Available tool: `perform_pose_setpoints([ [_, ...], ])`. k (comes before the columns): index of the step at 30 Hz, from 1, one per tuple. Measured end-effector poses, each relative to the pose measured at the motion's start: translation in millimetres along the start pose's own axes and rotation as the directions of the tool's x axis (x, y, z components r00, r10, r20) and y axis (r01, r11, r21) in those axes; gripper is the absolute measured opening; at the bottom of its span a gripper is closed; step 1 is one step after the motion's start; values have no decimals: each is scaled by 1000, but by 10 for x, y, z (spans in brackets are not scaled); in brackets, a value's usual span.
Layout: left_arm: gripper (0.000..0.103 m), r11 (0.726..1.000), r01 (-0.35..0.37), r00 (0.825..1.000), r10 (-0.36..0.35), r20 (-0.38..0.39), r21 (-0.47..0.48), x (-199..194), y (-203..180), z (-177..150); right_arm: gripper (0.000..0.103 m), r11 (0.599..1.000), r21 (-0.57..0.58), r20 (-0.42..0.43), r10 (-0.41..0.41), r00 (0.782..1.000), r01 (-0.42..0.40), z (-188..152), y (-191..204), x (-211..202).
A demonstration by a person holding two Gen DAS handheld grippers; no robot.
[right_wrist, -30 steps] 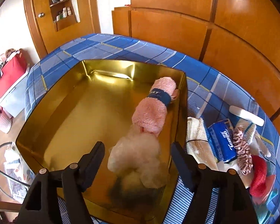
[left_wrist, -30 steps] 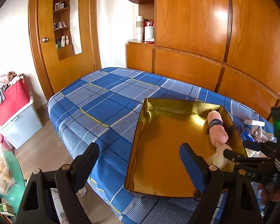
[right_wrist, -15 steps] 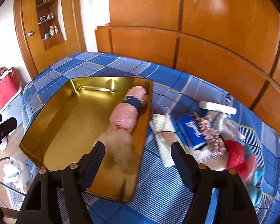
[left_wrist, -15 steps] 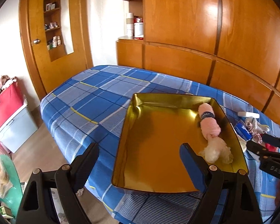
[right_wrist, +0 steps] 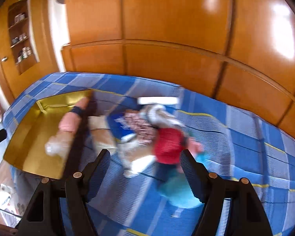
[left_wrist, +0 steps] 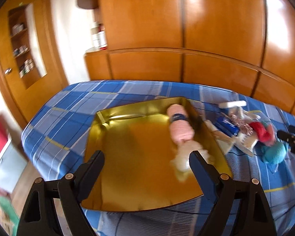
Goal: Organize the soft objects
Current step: 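Move left gripper to the pile and grasp the pink scrunchie while right moves toward the teal plush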
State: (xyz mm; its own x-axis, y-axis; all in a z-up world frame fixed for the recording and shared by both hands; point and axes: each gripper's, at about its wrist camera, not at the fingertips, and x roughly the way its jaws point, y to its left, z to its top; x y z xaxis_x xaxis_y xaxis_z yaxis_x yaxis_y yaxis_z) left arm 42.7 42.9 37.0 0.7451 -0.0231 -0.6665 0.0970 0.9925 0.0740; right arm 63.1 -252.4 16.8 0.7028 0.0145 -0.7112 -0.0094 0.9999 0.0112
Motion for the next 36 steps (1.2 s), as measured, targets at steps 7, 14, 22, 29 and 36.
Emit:
perform_pose_setpoints([
  [7,88,988,99,995,-97,-25,115,77,-551,178,74,993,93,22,-80,997,77,-134,-635,-99],
  [14,81,967,212,974,-197,-112,144,314,-1098,381,74,969,229,37,-108,993,97,-291,-1075,-77],
  [22,54,941,314,930,-279,-240,124,764,-1655,497,74,952,296,54,-91,994,71,-317,-1247,-124],
  [29,47,946,322,899,-296,-323,31,1244,-1978,621,74,949,313,80,-72,994,44,-279,-1259,-175],
  [36,63,967,256,911,-239,-336,6,1541,-2208,751,74,946,322,90,-68,994,35,-256,-1262,-188],
])
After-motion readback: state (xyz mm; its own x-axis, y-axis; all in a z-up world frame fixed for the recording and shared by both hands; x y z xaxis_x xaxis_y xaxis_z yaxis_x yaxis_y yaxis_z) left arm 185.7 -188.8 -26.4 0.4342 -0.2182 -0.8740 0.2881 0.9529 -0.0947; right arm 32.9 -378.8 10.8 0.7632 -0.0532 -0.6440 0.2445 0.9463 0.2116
